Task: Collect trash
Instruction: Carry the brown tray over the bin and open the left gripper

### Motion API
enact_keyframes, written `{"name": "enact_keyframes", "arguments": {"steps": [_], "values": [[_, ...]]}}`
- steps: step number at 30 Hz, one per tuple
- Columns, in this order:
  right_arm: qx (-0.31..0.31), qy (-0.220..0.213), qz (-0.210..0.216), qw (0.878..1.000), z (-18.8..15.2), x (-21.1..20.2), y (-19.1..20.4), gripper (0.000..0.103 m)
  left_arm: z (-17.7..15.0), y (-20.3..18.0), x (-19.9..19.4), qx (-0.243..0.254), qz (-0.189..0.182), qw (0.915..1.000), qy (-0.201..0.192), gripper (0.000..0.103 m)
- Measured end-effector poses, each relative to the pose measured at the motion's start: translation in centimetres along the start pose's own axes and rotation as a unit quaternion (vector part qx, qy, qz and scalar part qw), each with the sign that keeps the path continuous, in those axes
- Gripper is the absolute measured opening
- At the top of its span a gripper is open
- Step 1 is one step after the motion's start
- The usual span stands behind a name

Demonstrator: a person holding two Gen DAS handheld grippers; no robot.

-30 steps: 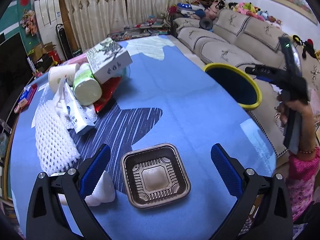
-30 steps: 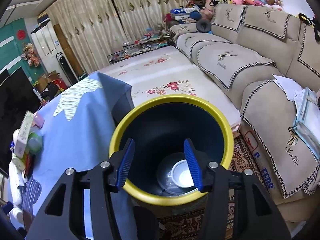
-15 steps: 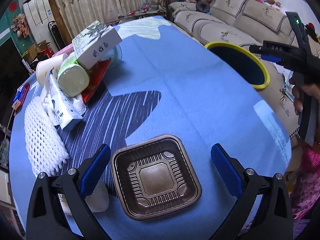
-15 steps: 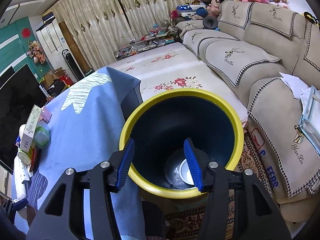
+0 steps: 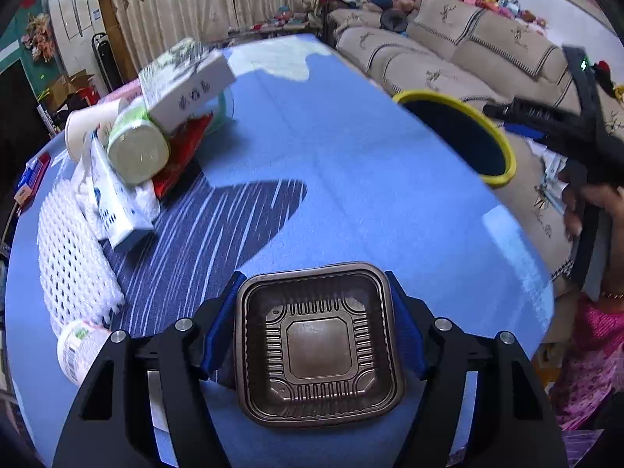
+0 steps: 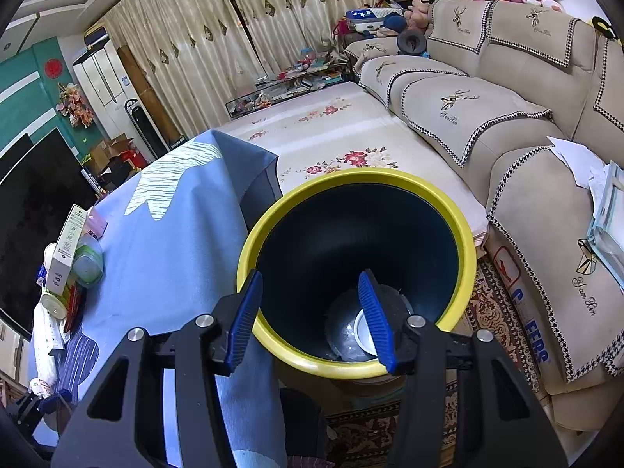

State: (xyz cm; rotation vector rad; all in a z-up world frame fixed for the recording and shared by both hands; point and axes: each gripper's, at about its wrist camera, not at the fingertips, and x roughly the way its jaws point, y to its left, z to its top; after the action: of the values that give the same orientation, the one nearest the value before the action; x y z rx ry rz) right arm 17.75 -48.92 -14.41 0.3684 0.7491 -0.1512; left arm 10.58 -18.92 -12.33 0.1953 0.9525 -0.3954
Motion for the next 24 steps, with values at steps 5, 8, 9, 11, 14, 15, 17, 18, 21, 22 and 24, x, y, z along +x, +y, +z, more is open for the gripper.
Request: {"name": "enact_keyframes", "arguments": {"steps": [5, 8, 9, 11, 14, 15, 17, 18, 21, 22, 24], "values": [[0.003, -0.006, 0.004, 1.000, -0.1, -0.6, -0.3, 0.049, 1.7, -0.8, -1.0, 0.012, -0.008, 0.9995, -0.028, 0.069], [0.001, -0.013, -0.003, 1.000, -0.3, -1.2, -0.4, 0.049, 2.9, -1.6, -0.7, 0.021, -0.013, 0.9991, -0.033, 0.069], [0.001, -0.016, -0.006, 1.000, -0.4, -1.4, -0.5, 0.049, 3.3, -1.9, -0.6, 0.025, -0.016, 0.9990, -0.035, 0.069], [0.003, -0.024, -0.017, 1.000, -0.5, -2.1, -1.0, 0.049, 4.3, -2.9, -0.2, 0.032, -0.024, 0.9985, -0.038, 0.069], [0.014, -0.036, -0.037, 0.999, -0.6, -3.0, -2.5, 0.049, 6.3, -4.8, 0.7, 0.048, -0.041, 0.9971, -0.042, 0.069], [0.018, -0.039, -0.043, 0.998, -0.7, -3.3, -2.9, 0.049, 6.9, -5.5, 1.0, 0.053, -0.046, 0.9966, -0.044, 0.069], [0.029, -0.047, -0.061, 0.997, -0.8, -3.9, -4.2, 0.049, 8.6, -7.2, 1.7, 0.068, -0.053, 0.9950, -0.050, 0.069], [0.035, -0.050, -0.070, 0.996, -0.9, -4.2, -4.9, 0.049, 9.3, -8.0, 2.1, 0.076, -0.057, 0.9942, -0.051, 0.069], [0.048, -0.053, -0.091, 0.993, -1.0, -4.6, -6.8, 0.049, 11.7, -10.5, 3.5, 0.087, -0.074, 0.9923, -0.048, 0.069], [0.052, -0.053, -0.094, 0.993, -1.1, -4.6, -7.3, 0.049, 12.6, -11.3, 4.0, 0.091, -0.078, 0.9917, -0.045, 0.069], [0.061, -0.049, -0.098, 0.992, -1.3, -4.4, -8.3, 0.049, 14.1, -12.9, 5.0, 0.098, -0.082, 0.9907, -0.046, 0.069]]}}
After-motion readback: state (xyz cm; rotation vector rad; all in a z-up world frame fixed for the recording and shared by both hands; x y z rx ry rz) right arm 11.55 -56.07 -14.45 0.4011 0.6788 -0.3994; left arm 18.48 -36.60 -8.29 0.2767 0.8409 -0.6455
